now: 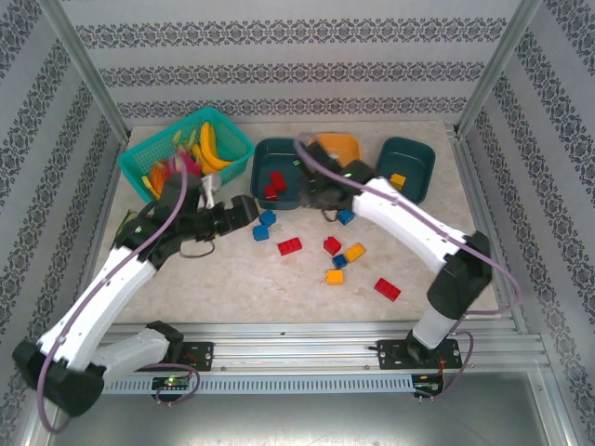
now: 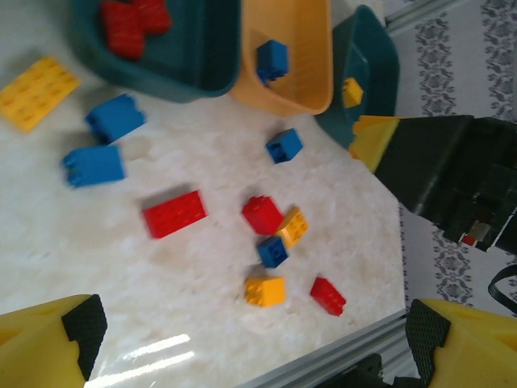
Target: Sort the legos into containers by color
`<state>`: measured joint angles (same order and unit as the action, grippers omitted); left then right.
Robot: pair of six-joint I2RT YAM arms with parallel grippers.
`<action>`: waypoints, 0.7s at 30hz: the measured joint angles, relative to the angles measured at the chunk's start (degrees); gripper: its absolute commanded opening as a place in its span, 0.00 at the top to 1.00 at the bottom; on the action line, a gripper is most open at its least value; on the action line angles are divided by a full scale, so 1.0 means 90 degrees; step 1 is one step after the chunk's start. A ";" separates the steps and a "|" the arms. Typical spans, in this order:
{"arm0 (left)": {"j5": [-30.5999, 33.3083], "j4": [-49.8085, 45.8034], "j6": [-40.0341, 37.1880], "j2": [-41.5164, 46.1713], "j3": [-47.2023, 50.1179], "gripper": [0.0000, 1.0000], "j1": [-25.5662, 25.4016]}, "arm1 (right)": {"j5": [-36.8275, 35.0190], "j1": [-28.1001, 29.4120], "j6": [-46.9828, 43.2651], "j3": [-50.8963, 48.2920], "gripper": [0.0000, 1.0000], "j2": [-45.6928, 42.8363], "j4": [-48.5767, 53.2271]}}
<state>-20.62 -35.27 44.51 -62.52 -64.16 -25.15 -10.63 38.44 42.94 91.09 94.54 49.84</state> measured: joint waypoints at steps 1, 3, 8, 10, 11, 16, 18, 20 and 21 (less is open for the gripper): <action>-0.0017 0.0100 -0.0041 -0.0313 -0.0236 0.03 -0.0092 | -0.0002 -0.0272 -0.0085 -0.0138 0.82 -0.0165 0.0012; -0.0044 0.0379 -0.0112 -0.0906 -0.0695 0.03 -0.0274 | 0.0041 -0.0845 -0.0257 -0.0440 0.81 -0.0444 0.0039; -0.0138 0.0940 -0.0233 -0.2217 -0.1651 0.03 -0.0631 | 0.0359 -0.2327 -0.0697 -0.0845 0.81 -0.0585 0.0109; -0.0168 0.1030 -0.0253 -0.2744 -0.2035 0.03 -0.0760 | 0.0500 -0.2897 -0.0928 -0.0848 0.82 -0.0410 0.0097; -0.0182 0.1064 -0.0255 -0.2946 -0.2183 0.04 -0.0806 | 0.0554 -0.3089 -0.1008 -0.0828 0.82 -0.0294 0.0085; -0.0209 0.1166 -0.0257 -0.3920 -0.2929 0.04 -0.0962 | 0.1010 -0.3835 -0.1372 -0.0474 0.81 0.0889 -0.0010; -0.0209 0.1166 -0.0260 -0.4206 -0.3203 0.04 -0.0976 | 0.1209 -0.4005 -0.1477 -0.0233 0.80 0.1399 -0.0039; -0.0209 0.1166 -0.0267 -0.4461 -0.3480 0.04 -0.0988 | 0.1355 -0.4138 -0.1576 0.0039 0.80 0.1880 -0.0070; -0.0206 0.1163 -0.0279 -0.4588 -0.3636 0.04 -0.1001 | 0.1413 -0.4184 -0.1617 0.0180 0.80 0.2096 -0.0068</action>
<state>-22.48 -24.80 42.00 -103.81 -96.88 -34.15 2.09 0.78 28.38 92.71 113.40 49.23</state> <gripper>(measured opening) 0.962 0.335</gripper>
